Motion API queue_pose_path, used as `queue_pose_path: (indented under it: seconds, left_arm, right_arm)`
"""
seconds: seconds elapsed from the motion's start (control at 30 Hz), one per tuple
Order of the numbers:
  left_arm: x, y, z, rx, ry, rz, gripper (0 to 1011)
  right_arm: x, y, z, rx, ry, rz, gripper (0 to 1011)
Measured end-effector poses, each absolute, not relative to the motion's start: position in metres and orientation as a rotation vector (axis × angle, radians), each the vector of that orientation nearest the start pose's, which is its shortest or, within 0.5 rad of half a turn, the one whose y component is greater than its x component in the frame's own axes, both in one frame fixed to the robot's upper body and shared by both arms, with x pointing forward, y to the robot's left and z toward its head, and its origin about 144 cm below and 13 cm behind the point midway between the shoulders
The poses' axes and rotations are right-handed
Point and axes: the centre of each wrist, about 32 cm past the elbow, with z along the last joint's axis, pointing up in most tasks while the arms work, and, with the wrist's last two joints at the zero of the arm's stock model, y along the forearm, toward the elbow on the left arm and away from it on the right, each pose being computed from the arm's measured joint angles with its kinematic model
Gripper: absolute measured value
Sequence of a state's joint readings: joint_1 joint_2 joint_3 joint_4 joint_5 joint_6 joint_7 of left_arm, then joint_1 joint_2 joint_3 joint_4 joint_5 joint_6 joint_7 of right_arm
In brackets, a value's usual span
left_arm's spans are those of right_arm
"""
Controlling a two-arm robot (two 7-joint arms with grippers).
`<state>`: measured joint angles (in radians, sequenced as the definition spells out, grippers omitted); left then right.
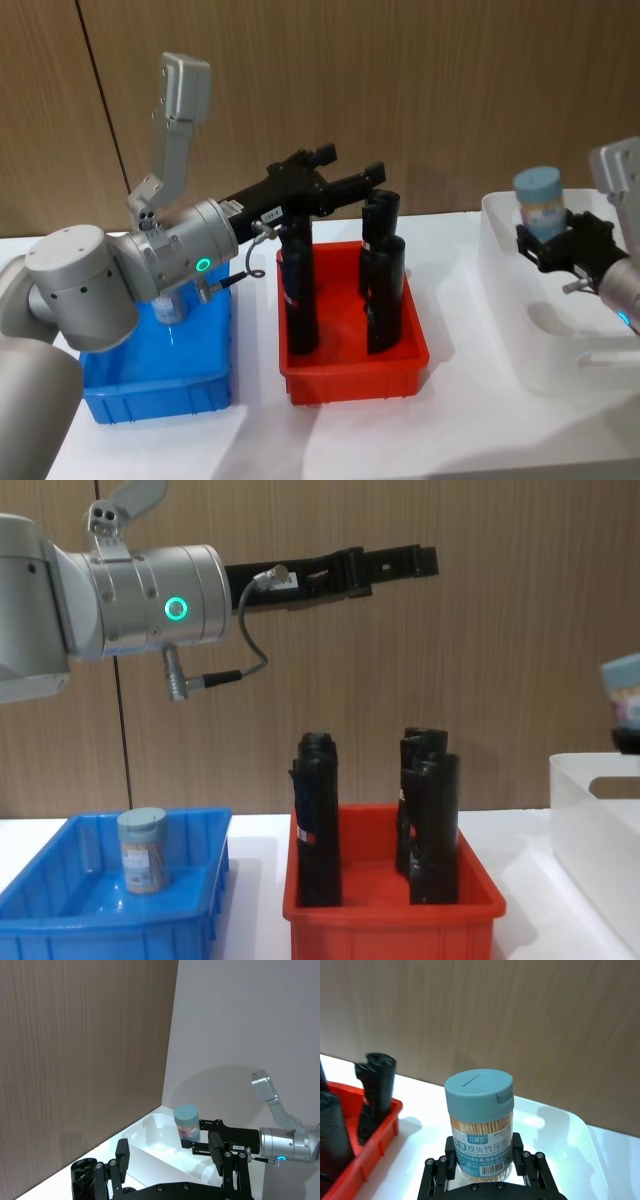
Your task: Pick the cotton swabs from the blue box and place them into the white box.
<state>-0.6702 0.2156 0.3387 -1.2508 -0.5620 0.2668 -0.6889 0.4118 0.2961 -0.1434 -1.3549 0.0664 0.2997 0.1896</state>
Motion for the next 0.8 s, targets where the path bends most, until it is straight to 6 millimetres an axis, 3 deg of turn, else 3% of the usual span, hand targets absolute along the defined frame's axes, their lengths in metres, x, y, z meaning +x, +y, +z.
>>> queue_pose_path:
  seconds: [0.13,0.5,0.8]
  left_arm:
    - [0.616,0.212,1.297,-0.143,0.093,0.582,1000]
    - [0.616,0.212,1.297,-0.143,0.093,0.582,1000]
    - [0.616,0.212,1.297,-0.143,0.093,0.582,999]
  right_arm:
    - [0.568,-0.298,1.227,-0.32,-0.056,-1.378,677]
    - [0.569,-0.31,1.222,-0.332,-0.025,-1.405,981]
    - [0.568,-0.315,1.219,-0.326,-0.021,-1.413,1001]
